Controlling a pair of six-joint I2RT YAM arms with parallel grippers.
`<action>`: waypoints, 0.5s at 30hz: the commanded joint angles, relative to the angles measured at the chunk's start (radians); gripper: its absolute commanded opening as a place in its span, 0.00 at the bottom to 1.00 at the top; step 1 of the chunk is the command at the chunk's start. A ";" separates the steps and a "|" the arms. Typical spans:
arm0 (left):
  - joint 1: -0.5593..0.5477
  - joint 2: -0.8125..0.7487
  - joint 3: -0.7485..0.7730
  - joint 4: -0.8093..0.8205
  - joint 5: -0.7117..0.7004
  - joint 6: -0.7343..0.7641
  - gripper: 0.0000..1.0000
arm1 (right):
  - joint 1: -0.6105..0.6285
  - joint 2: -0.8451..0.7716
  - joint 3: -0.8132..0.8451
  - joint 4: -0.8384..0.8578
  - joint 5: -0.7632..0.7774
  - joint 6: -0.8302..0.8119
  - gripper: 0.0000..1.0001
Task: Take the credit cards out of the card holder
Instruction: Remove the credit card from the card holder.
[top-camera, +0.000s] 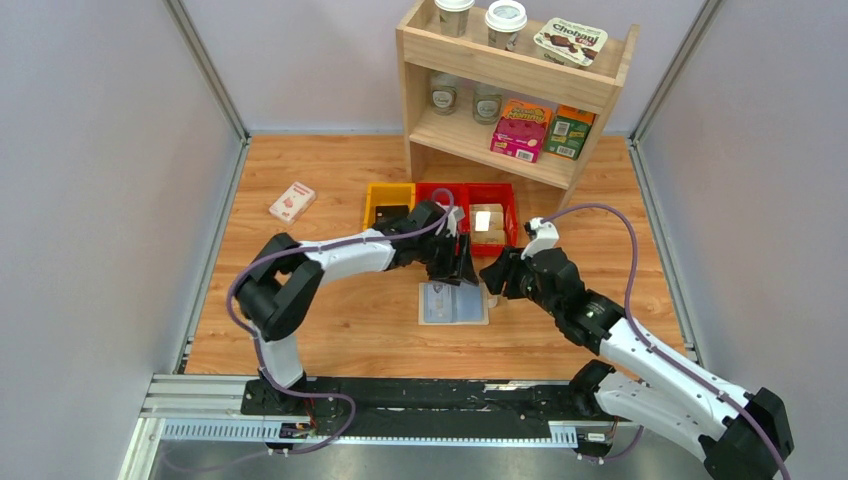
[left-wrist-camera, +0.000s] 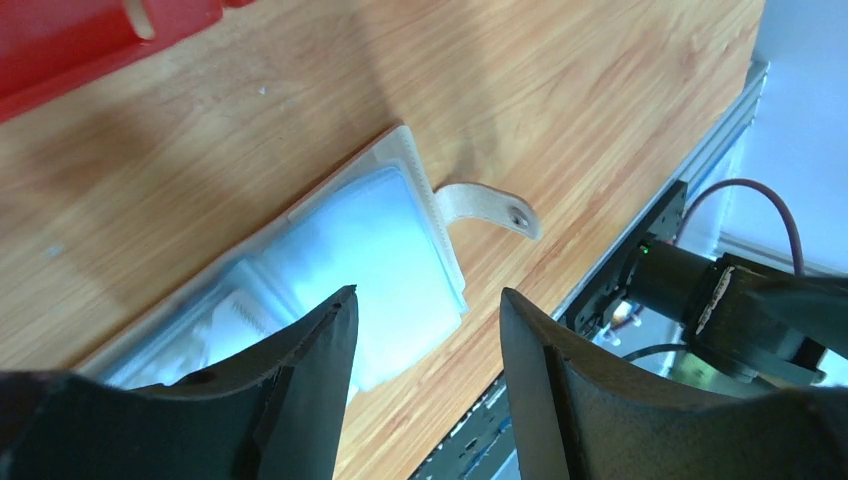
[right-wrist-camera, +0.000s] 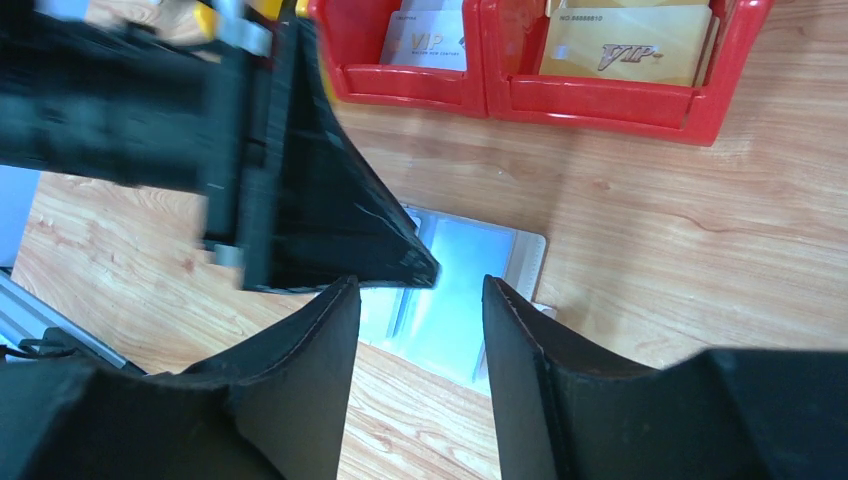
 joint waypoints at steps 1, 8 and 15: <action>0.024 -0.198 0.049 -0.110 -0.162 0.093 0.64 | 0.003 0.009 -0.001 0.081 -0.027 0.004 0.49; 0.053 -0.393 -0.035 -0.275 -0.334 0.153 0.61 | 0.003 0.105 0.005 0.167 -0.165 0.024 0.44; 0.053 -0.499 -0.205 -0.236 -0.320 0.125 0.51 | 0.003 0.318 0.011 0.345 -0.300 0.118 0.41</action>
